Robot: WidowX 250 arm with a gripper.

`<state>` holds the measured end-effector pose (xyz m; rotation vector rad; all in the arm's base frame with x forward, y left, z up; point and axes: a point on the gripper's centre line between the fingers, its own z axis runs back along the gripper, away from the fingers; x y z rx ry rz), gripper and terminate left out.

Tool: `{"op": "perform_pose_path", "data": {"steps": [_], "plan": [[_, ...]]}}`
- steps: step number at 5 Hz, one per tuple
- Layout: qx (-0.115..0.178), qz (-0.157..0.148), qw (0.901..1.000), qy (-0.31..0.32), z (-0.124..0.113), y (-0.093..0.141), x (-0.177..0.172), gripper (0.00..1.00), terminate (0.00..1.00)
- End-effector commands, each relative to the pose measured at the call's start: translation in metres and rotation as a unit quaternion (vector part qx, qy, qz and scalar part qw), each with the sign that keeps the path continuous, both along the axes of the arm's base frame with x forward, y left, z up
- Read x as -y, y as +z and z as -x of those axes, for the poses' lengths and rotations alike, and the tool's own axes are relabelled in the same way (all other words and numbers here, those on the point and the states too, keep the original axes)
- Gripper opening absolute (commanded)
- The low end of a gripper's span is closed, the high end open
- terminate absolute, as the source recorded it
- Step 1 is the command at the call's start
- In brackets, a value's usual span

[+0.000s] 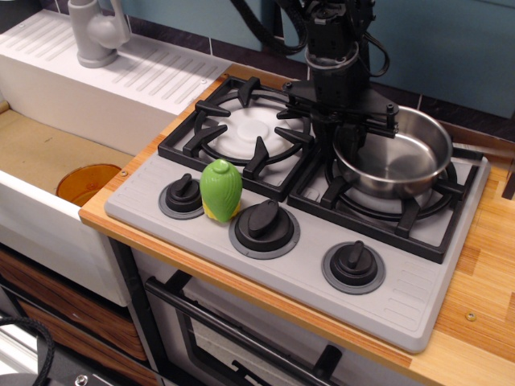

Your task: Put pot or pan on stove and put corncob in pot or pan

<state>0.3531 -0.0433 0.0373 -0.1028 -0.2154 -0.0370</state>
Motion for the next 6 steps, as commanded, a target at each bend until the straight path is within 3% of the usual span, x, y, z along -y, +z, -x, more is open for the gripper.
{"op": "perform_pose_path", "data": {"steps": [1,3,4,6], "plan": [[0.015,-0.018,0.9997,-0.005,-0.001,0.041,0.007,0.0,0.0],[-0.02,-0.046,0.9987,0.003,-0.003,0.092,0.004,0.0,0.0],[-0.025,-0.051,0.9983,-0.01,-0.012,0.104,-0.005,0.0,0.0],[-0.022,-0.064,0.9955,-0.066,-0.036,0.117,-0.061,0.0,0.0]]}}
